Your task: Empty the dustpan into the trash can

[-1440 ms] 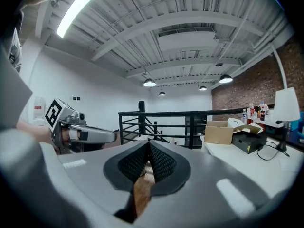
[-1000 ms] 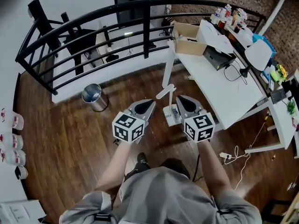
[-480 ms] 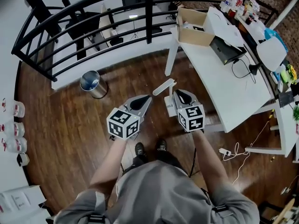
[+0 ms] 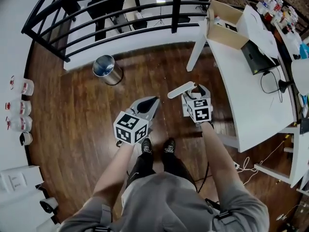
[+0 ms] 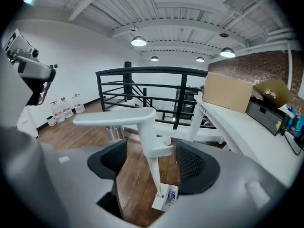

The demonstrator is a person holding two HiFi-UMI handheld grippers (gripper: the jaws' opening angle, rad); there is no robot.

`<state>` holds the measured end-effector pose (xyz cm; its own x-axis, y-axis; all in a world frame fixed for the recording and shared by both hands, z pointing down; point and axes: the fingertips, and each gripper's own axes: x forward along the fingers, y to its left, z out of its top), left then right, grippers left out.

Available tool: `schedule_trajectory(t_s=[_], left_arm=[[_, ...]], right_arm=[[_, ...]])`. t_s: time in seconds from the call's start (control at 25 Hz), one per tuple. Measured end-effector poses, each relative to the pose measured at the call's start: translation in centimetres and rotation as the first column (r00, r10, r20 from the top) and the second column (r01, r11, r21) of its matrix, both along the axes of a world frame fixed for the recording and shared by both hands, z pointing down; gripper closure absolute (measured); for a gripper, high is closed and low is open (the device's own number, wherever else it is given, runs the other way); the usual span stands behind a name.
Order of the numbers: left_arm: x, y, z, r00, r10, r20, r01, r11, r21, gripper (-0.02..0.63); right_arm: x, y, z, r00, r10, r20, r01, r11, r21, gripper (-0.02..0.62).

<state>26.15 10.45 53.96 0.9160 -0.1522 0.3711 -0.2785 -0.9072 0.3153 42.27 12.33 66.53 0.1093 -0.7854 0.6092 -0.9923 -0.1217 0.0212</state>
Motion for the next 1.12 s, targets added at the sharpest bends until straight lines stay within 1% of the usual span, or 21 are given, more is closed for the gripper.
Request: schedule_trajectory(t_s=[0.08,0.28,0.32,0.36,0.4,0.52,0.64,0.8,0.96,1.12], left_arm=[[-0.6,0.0,0.8,1.000,-0.026,0.010,0.026,1.000,-0.015,0.606],[-2.8,0.2,2.8,0.995,-0.094,0.041,0.096,0.994,-0.053,0.606],[-3.2,0.2,3.1,0.993,-0.108,0.044,0.110,0.992,-0.059,0.606],[-3.6,0.2,3.2,0.992,-0.120,0.045,0.122,0.990,-0.064,0.606],[-3.9,0.3,3.4,0.991,-0.129,0.047,0.132,0.989,-0.069,0.606],[-4.7,0.3,3.6,0.988,-0.146,0.052,0.150,0.986,-0.079,0.606],[-4.6,0.3,3.4,0.987,-0.154,0.043,0.157,0.984,-0.080,0.606],[-4.6,0.3,2.9,0.987,-0.155,0.034,0.157,0.985,-0.074,0.606],[-5.1,0.7,3.0,0.985,-0.172,0.033,0.174,0.981,-0.082,0.606],[-6.9,1.1,3.2,0.977,-0.208,0.049,0.211,0.975,-0.075,0.606]], right_arm=[[0.7,-0.9,1.0,1.000,-0.008,0.000,0.008,1.000,0.000,0.288],[1.4,-2.9,3.1,0.998,-0.058,-0.013,0.058,0.998,-0.031,0.295],[1.5,-3.1,3.4,0.997,-0.071,-0.020,0.070,0.997,-0.038,0.318],[1.5,-3.3,3.6,0.996,-0.081,-0.030,0.080,0.996,-0.042,0.362],[1.4,-3.3,3.6,0.995,-0.088,-0.040,0.086,0.995,-0.044,0.393],[0.7,-3.0,3.4,0.993,-0.100,-0.054,0.098,0.994,-0.041,0.397],[-0.6,-2.2,3.2,0.989,-0.136,-0.058,0.134,0.990,-0.042,0.400],[-2.2,-1.4,1.9,0.985,-0.163,-0.052,0.162,0.986,-0.022,0.402],[-3.3,-1.1,-0.7,0.984,-0.174,-0.038,0.175,0.985,0.012,0.400],[-6.2,-1.9,-4.4,0.971,-0.239,-0.028,0.240,0.970,0.050,0.400]])
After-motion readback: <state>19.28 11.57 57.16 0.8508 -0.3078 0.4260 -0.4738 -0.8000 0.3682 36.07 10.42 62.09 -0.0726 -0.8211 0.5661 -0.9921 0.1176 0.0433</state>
